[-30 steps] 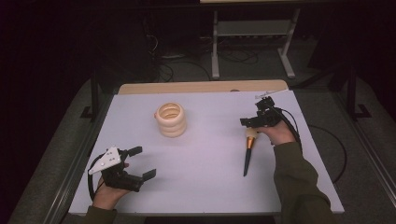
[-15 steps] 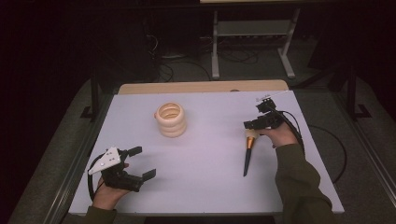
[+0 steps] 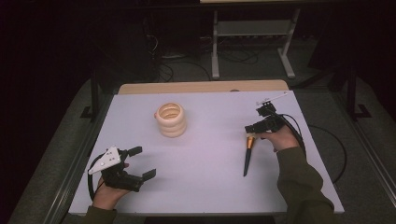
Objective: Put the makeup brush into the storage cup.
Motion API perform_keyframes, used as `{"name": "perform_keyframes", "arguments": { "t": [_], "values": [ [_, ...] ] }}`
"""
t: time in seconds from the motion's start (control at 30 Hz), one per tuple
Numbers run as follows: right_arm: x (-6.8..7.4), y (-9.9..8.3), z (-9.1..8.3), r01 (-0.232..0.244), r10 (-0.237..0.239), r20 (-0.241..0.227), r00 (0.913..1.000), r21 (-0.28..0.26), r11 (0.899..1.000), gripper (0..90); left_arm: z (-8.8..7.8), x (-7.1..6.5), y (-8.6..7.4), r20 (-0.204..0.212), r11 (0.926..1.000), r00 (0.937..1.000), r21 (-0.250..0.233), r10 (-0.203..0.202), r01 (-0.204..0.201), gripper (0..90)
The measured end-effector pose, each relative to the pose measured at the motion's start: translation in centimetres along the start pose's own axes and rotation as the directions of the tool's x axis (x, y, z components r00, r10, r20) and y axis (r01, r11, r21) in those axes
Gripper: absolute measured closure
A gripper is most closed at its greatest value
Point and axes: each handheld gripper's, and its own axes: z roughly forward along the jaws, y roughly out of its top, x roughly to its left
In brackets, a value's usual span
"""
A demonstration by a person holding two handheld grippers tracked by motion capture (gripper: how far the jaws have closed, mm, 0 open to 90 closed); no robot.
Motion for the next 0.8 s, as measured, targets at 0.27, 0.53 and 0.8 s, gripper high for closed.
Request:
{"name": "perform_keyframes", "arguments": {
  "t": [0.27,0.53,0.8],
  "values": [
    [0.0,-0.5,0.2,-0.001,0.001,-0.006,1.0,0.022,1.0,42.7,0.0,-0.1,0.0,-0.003,0.9999,0.9999,0.0,-0.01,0.01,0.0],
    [-0.3,-1.3,0.4,-0.014,0.015,-0.017,0.9997,0.044,0.999,44.0,-0.1,0.0,0.0,-0.004,0.9999,0.9999,-0.001,-0.011,0.011,0.0],
    [-0.3,-1.8,0.8,-0.014,0.016,-0.027,0.9995,0.071,0.997,45.7,0.0,0.0,0.0,-0.003,0.9999,0.9999,-0.001,-0.012,0.012,0.0]
  ]
}}
